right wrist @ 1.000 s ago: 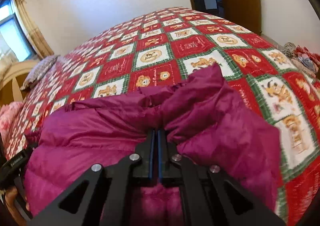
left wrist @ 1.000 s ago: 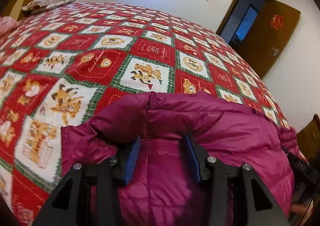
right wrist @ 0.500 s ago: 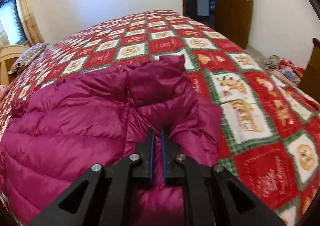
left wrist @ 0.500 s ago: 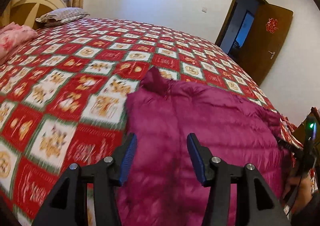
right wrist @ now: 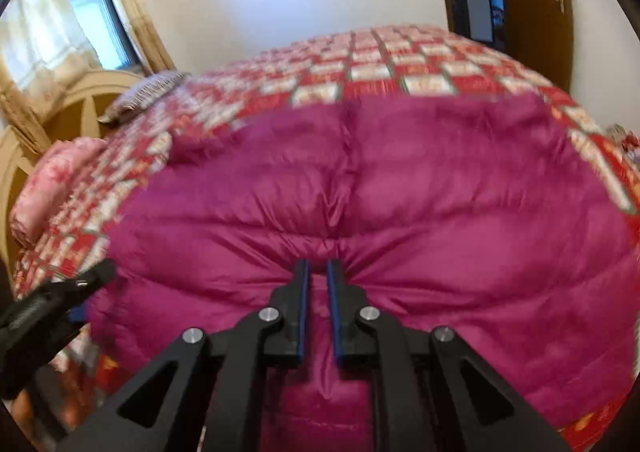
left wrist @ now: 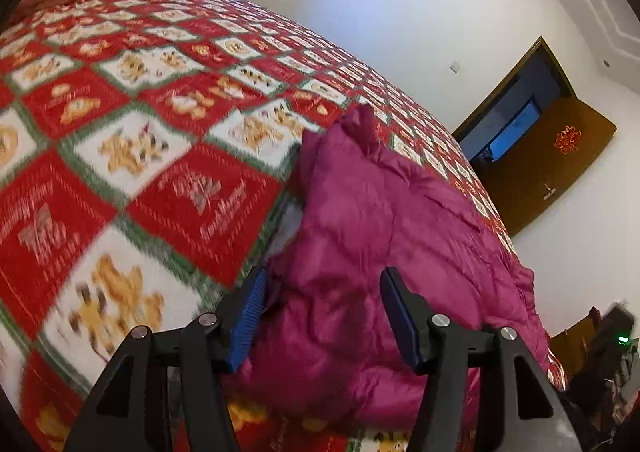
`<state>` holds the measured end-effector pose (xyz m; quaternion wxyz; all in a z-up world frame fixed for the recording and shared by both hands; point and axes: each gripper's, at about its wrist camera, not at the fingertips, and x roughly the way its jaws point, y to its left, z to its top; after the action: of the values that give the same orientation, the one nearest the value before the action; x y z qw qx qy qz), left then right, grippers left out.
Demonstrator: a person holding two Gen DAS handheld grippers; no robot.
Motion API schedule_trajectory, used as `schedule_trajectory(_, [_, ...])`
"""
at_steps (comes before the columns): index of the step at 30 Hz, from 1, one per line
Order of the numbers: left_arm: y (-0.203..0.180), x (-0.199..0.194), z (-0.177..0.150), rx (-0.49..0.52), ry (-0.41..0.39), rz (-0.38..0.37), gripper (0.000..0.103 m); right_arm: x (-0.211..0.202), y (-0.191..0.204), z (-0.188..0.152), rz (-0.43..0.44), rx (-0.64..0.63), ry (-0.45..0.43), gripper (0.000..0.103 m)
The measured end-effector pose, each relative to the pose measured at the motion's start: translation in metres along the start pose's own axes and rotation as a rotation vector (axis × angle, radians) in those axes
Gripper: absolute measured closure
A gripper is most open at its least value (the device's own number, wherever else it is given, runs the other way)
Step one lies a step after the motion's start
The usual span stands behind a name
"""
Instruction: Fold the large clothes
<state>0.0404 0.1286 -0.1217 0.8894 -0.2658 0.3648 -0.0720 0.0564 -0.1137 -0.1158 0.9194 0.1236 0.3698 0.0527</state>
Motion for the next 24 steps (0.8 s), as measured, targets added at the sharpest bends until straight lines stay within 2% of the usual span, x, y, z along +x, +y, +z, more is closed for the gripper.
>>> schedule_trajectory(2, [-0.002, 0.006, -0.007, 0.023, 0.012, 0.009, 0.040, 0.007, -0.003, -0.003, -0.004, 0.011, 0.011, 0.092])
schedule_trajectory(7, [-0.007, 0.006, -0.016, 0.055, -0.032, 0.034, 0.038, 0.010, -0.006, -0.001, 0.007, 0.018, 0.031, 0.093])
schedule_trajectory(9, [-0.011, 0.009, -0.015, 0.054, -0.033, 0.034, 0.025, 0.009, -0.005, -0.001, 0.006, 0.019, 0.026, 0.093])
schedule_trajectory(12, [-0.018, 0.021, -0.005, 0.036, -0.013, -0.025, 0.023, 0.006, 0.000, -0.008, -0.013, 0.001, 0.016, 0.093])
schedule_trajectory(14, [-0.020, 0.028, -0.002, -0.007, -0.004, -0.122, 0.023, 0.007, 0.000, -0.009, -0.017, -0.002, 0.015, 0.093])
schedule_trajectory(16, [-0.027, 0.033, -0.001, -0.006, 0.015, -0.194, 0.029, 0.008, -0.005, -0.009, 0.008, 0.023, 0.016, 0.093])
schedule_trajectory(18, [-0.038, 0.034, 0.000, 0.051, 0.024, -0.206, 0.046, 0.008, -0.014, -0.009, 0.059, 0.075, 0.022, 0.094])
schedule_trajectory(21, [-0.061, 0.023, 0.003, 0.142, 0.000, -0.228, 0.056, 0.008, -0.027, -0.009, 0.121, 0.144, 0.033, 0.096])
schedule_trajectory(24, [-0.088, 0.013, 0.007, 0.239, -0.022, -0.250, 0.059, 0.007, -0.033, -0.008, 0.158, 0.183, 0.045, 0.097])
